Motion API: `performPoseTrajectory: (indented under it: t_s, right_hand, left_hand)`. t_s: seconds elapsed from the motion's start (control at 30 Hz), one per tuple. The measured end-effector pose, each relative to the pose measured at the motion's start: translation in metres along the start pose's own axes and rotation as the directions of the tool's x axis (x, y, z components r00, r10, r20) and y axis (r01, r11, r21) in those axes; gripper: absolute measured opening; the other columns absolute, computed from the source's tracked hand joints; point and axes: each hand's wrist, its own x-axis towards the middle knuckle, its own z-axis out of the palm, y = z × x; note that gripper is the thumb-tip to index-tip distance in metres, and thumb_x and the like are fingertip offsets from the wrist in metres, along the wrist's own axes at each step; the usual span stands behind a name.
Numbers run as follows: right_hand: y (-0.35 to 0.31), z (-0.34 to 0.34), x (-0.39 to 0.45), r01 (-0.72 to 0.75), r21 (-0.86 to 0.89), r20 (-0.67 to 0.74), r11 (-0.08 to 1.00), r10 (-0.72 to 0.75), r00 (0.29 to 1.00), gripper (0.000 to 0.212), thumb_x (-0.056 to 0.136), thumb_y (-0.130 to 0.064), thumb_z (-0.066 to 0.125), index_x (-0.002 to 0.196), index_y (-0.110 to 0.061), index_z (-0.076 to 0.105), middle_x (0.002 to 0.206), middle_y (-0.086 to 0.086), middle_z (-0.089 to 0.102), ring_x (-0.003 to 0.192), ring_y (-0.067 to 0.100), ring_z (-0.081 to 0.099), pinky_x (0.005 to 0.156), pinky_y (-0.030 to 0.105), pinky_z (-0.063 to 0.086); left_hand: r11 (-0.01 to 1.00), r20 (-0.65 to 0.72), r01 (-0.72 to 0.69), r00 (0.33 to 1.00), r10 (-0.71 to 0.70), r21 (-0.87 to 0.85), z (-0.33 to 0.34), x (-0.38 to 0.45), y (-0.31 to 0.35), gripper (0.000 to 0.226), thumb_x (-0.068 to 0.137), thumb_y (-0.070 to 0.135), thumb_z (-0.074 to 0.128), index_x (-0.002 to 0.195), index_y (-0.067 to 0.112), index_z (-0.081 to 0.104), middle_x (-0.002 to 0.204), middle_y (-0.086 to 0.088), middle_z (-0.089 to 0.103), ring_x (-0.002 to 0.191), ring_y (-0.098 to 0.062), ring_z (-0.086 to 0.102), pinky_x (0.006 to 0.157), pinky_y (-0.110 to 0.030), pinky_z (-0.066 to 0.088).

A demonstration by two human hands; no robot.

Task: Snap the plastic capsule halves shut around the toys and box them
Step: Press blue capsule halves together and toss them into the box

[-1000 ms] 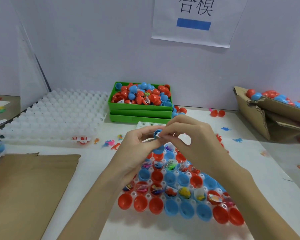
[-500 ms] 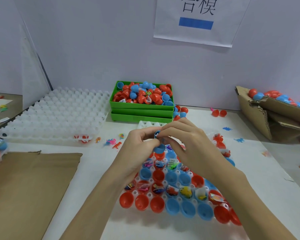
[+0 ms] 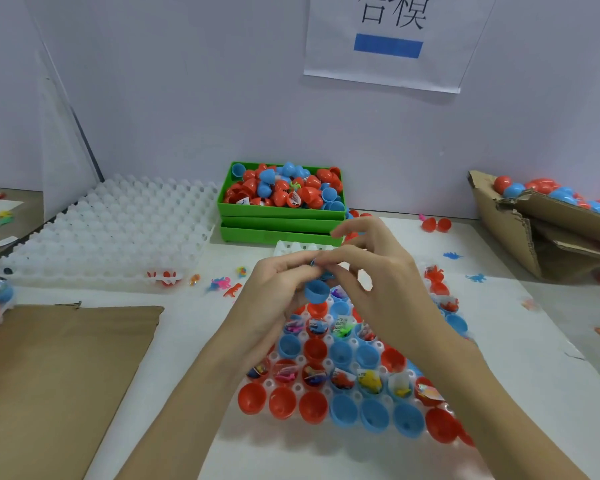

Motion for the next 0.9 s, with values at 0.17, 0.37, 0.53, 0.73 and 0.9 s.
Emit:
performPoseTrajectory:
  t_s: [0.17, 0.37, 0.53, 0.73, 0.9]
  right_hand:
    - [0.003, -0.004, 0.002, -0.096, 0.178, 0.105, 0.979, 0.078, 0.991, 0.026, 0.098, -0.001, 0.065, 0.117, -0.014, 0.078, 0.112, 0.002, 0.065, 0.091, 0.008, 0.065, 0.082, 0.022, 0.056]
    - [0.0, -0.005, 0.003, -0.24, 0.361, 0.114, 0.901, 0.212, 0.971, 0.032, 0.095, -0.027, 0.072, 0.125, -0.019, 0.071, 0.11, -0.012, 0.074, 0.099, 0.006, 0.071, 0.079, 0.029, 0.06]
    - [-0.014, 0.013, -0.004, -0.251, 0.194, 0.145, 0.948, 0.226, 0.963, 0.037, 0.079, -0.04, 0.086, 0.105, -0.021, 0.066, 0.088, -0.015, 0.064, 0.077, 0.01, 0.062, 0.067, 0.021, 0.053]
    - [-0.013, 0.012, -0.003, -0.403, 0.452, 0.124, 0.796, 0.391, 0.912, 0.024, 0.087, -0.022, 0.082, 0.109, -0.019, 0.072, 0.095, -0.013, 0.076, 0.088, 0.002, 0.073, 0.077, 0.018, 0.059]
    - [-0.011, 0.008, 0.002, -0.432, 0.568, 0.097, 0.7, 0.465, 0.88, 0.017, 0.097, -0.027, 0.071, 0.114, -0.028, 0.073, 0.094, -0.012, 0.076, 0.09, 0.011, 0.072, 0.077, 0.024, 0.061]
  left_hand:
    - [0.991, -0.016, 0.004, 1.0, -0.006, -0.132, 0.0, 0.0, 0.001, 0.028, 0.105, 0.0, 0.052, 0.12, 0.007, 0.075, 0.112, -0.008, 0.079, 0.107, -0.018, 0.076, 0.082, -0.021, 0.06]
    - [0.971, -0.156, -0.016, 0.987, -0.023, -0.24, -0.004, 0.005, 0.0, 0.021, 0.104, 0.004, 0.057, 0.117, 0.005, 0.074, 0.109, -0.013, 0.079, 0.102, -0.02, 0.077, 0.075, -0.021, 0.061]
    - [0.954, -0.183, -0.006, 0.982, -0.051, -0.298, 0.0, 0.004, -0.004, 0.02, 0.103, 0.008, 0.062, 0.118, 0.01, 0.075, 0.102, -0.007, 0.079, 0.086, -0.015, 0.074, 0.066, -0.022, 0.059]
    - [0.973, -0.257, -0.101, 0.965, 0.044, -0.21, -0.001, 0.003, -0.004, 0.013, 0.1, 0.016, 0.069, 0.11, 0.022, 0.075, 0.102, -0.012, 0.079, 0.095, -0.019, 0.077, 0.087, -0.03, 0.061]
    - [0.95, -0.239, -0.292, 0.92, 0.31, 0.108, -0.002, 0.001, 0.0, 0.017, 0.095, 0.017, 0.076, 0.11, 0.026, 0.077, 0.105, 0.004, 0.079, 0.105, -0.013, 0.075, 0.085, -0.026, 0.062]
